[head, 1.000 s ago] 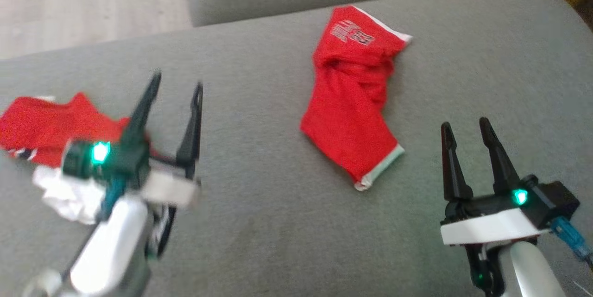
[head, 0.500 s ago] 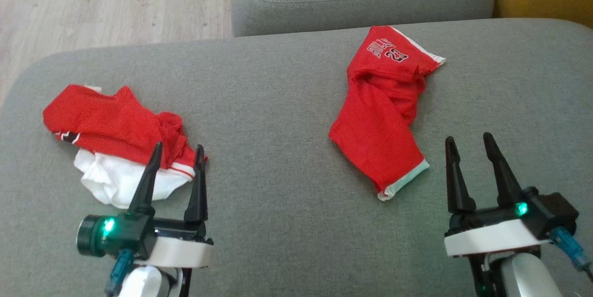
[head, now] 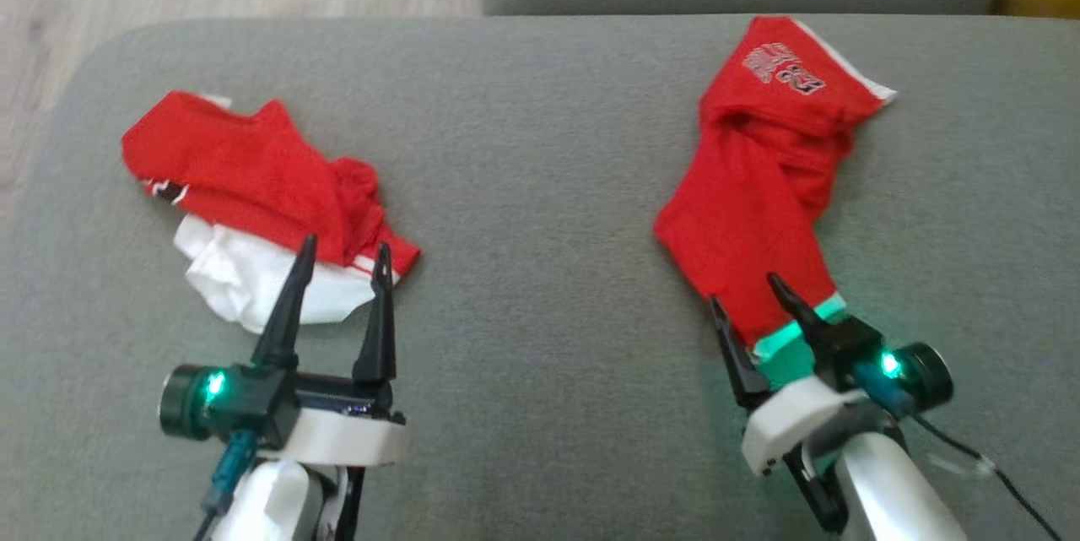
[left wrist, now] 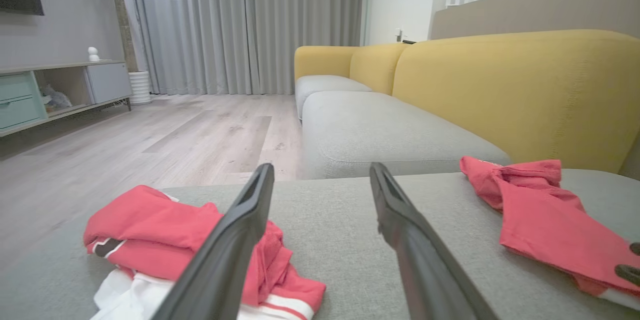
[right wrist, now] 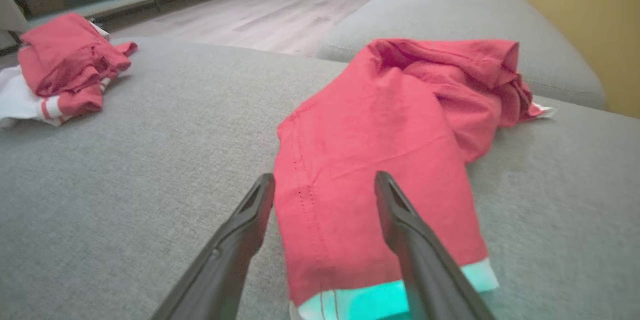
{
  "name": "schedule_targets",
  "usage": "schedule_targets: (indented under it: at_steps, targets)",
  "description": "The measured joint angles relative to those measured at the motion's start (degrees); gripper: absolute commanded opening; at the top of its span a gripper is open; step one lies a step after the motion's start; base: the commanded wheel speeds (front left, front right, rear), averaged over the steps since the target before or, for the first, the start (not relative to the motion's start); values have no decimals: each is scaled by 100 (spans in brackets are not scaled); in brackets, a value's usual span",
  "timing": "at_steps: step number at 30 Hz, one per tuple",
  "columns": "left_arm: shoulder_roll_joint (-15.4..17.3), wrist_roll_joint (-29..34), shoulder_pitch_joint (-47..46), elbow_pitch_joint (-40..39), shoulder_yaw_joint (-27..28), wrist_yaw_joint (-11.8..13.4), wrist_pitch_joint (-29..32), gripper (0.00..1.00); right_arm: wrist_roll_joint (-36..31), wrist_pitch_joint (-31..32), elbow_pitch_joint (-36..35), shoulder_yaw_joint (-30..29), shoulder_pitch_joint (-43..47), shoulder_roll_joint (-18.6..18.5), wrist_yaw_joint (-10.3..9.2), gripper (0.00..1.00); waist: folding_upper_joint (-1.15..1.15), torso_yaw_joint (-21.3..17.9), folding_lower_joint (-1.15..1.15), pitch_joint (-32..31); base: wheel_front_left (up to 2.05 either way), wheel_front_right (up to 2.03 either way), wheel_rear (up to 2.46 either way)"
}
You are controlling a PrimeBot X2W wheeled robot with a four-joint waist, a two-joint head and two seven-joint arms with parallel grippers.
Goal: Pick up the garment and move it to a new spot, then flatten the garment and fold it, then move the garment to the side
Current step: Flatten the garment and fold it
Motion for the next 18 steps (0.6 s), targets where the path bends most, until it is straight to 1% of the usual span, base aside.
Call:
schedule_targets:
  at_steps: [3,7,13,14,15,16,18]
  targets:
    - [-11,41,-63,13,90,-82,0,100,-167,191,308,38,-212,1,0,100,0,121,0,81,0,0,0]
    - [-70,89,-74,7,288,-81,0,100,-347,514,682,40,-363,-2,0,100,0,216,0,213,0,0,0]
    - [-178,156,-282,-23,483,-214,0,100,-369,706,957,41,-738,-4,0,100,0,323,0,398,0,0,0]
    - [-191,158,-303,-23,505,-234,0,100,-338,708,981,45,-775,-4,0,67,0,330,0,408,0,0,0]
    - [-205,185,-307,-22,528,-235,0,100,-266,699,994,44,-792,-4,0,30,0,330,0,412,0,0,0]
    - [-218,209,-306,-18,546,-235,0,100,-210,643,1004,44,-803,-8,0,0,0,325,0,411,0,0,0]
    - [-229,215,-306,-15,563,-246,0,100,-172,595,1033,43,-816,-19,0,0,0,315,0,403,0,0,0]
